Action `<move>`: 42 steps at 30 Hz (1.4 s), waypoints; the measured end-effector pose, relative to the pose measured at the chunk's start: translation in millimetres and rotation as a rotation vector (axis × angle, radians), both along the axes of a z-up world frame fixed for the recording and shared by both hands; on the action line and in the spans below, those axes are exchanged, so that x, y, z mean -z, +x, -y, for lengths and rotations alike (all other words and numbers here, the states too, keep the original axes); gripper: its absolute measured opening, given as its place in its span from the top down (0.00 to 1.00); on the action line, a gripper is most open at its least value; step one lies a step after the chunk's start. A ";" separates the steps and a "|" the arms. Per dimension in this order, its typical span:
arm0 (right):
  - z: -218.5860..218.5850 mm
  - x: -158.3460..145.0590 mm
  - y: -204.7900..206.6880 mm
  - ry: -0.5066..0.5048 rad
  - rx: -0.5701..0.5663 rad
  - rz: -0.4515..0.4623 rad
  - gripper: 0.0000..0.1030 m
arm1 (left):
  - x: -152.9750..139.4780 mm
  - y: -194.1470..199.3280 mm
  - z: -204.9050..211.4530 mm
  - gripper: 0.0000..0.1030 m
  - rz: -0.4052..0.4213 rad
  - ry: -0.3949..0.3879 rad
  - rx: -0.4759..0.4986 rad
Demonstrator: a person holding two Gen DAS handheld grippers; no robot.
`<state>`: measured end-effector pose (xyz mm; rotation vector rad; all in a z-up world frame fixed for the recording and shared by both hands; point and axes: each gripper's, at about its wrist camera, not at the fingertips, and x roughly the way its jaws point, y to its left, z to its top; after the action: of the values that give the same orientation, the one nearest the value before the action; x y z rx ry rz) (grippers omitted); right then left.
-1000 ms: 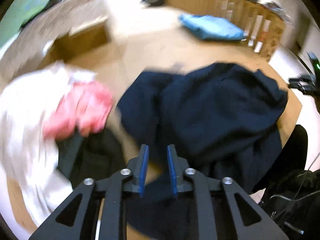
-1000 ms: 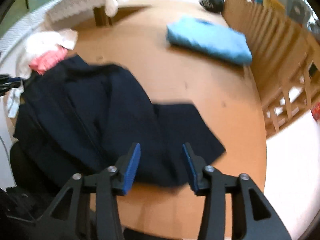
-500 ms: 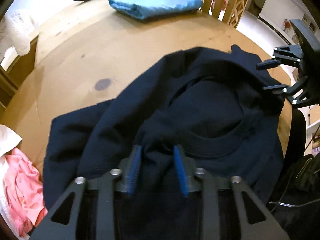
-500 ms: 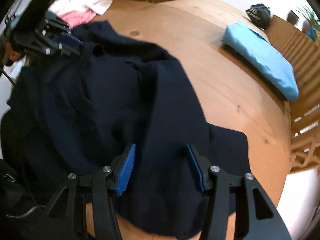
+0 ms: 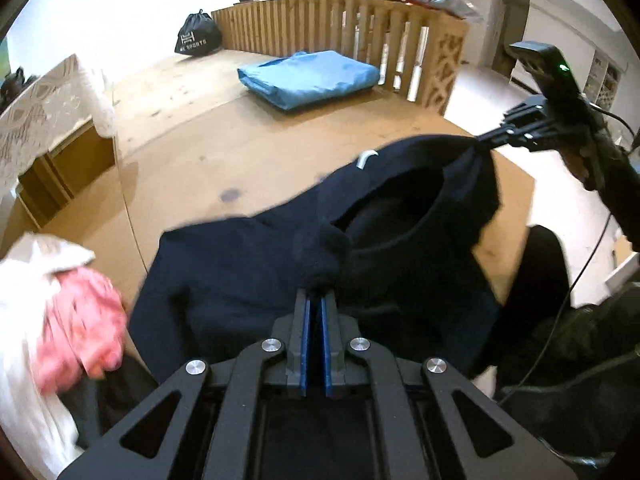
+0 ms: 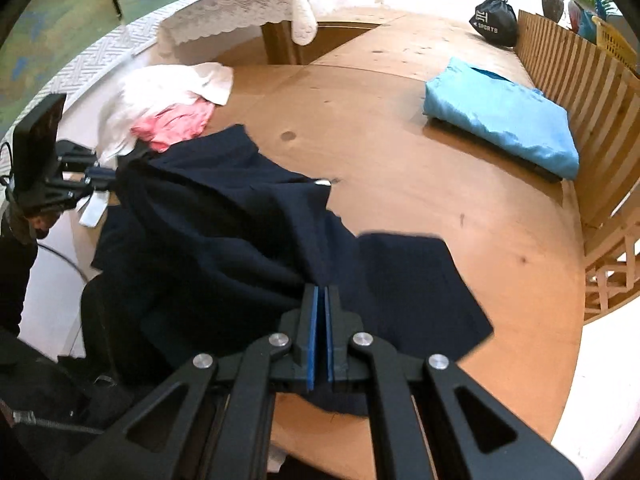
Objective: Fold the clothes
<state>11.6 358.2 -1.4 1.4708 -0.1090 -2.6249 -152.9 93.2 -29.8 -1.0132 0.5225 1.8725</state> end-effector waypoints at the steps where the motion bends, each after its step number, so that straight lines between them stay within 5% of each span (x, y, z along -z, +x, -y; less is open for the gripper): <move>1: 3.3 6.7 4.7 -0.003 -0.003 0.016 0.97 | 3.5 7.3 5.7 0.96 0.008 -0.007 -0.005; 9: 13.0 46.6 14.0 -0.015 0.009 0.088 0.97 | 32.4 30.5 32.0 0.96 0.088 -0.046 -0.065; 15: 10.8 23.0 19.7 0.008 -0.002 0.043 0.97 | 22.4 27.0 26.1 0.95 0.017 -0.077 -0.041; 20: -12.1 21.3 17.5 0.069 0.123 0.041 0.97 | 14.7 22.2 17.2 0.76 -0.051 -0.125 -0.009; 24: -27.8 29.1 15.8 0.034 0.177 0.090 0.95 | 19.0 -4.0 17.1 0.72 0.022 -0.134 -0.043; 28: -10.0 35.7 6.6 -0.001 0.135 0.092 0.60 | 26.7 -43.3 15.1 0.58 0.178 -0.092 -0.129; 33: 14.4 47.4 -3.2 0.030 0.059 0.088 0.48 | 51.3 -77.7 -3.8 0.56 0.243 -0.161 -0.190; 34: 18.1 51.3 -5.4 0.038 0.046 0.095 0.46 | 56.8 -82.1 -5.8 0.58 0.258 -0.168 -0.199; 36: 25.4 59.2 -9.6 0.053 0.020 0.108 0.46 | 66.6 -87.7 -7.5 0.81 0.288 -0.165 -0.218; 37: 29.0 63.1 -11.8 0.061 0.007 0.115 0.46 | 71.4 -90.2 -8.2 1.00 0.303 -0.162 -0.228; 39: 36.3 71.0 -16.1 0.076 -0.020 0.128 0.58 | 67.7 -85.5 -4.9 1.00 0.291 -0.122 -0.230; 40: 35.0 74.3 -19.0 0.060 -0.023 0.144 0.92 | 64.9 -82.4 -2.9 1.00 0.283 -0.100 -0.230; 42: 27.5 65.8 -19.3 0.049 -0.003 0.120 0.98 | 55.0 -76.8 4.7 1.00 0.259 -0.056 -0.240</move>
<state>-7.7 330.7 -67.2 1.6429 -0.0541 -2.5537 -229.7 88.5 -84.8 -1.3832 0.3126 1.9024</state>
